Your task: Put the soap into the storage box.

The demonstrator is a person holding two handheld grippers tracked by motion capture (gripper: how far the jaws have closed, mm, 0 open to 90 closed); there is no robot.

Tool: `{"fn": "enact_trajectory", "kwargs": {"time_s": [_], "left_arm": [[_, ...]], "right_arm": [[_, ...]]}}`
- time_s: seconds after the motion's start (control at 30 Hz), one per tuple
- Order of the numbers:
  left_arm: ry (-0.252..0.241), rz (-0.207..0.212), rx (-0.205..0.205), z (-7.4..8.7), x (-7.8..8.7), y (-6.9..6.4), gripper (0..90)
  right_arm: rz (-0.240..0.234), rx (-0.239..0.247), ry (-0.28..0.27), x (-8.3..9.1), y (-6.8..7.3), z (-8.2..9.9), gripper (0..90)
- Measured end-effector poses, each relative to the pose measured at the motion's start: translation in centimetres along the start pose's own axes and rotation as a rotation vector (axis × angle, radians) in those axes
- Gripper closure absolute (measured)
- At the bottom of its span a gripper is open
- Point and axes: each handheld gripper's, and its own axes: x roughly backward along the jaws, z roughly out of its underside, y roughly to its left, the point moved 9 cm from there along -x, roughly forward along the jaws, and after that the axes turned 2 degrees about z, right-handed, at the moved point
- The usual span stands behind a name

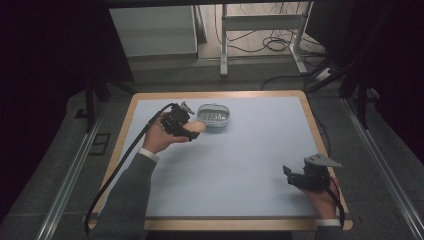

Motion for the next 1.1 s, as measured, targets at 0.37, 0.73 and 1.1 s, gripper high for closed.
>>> {"fn": "enact_trajectory", "kwargs": {"time_s": [0.37, 0.73, 1.1], "left_arm": [[0.011, 0.003, -0.012, -1.0, -0.2, 0.2, 33.4], [0.026, -0.002, -0.019, -1.7, -0.5, 0.5, 33.5], [0.039, 0.004, -0.037, -2.5, -1.7, 0.7, 33.6]], "right_arm": [[-0.017, -0.016, -0.014, 0.2, 0.1, -0.3, 16.1], [-0.017, -0.016, -0.008, 0.2, 0.0, -0.1, 16.1], [-0.014, -0.018, -0.011, 0.3, -0.1, -0.2, 16.1]]}}
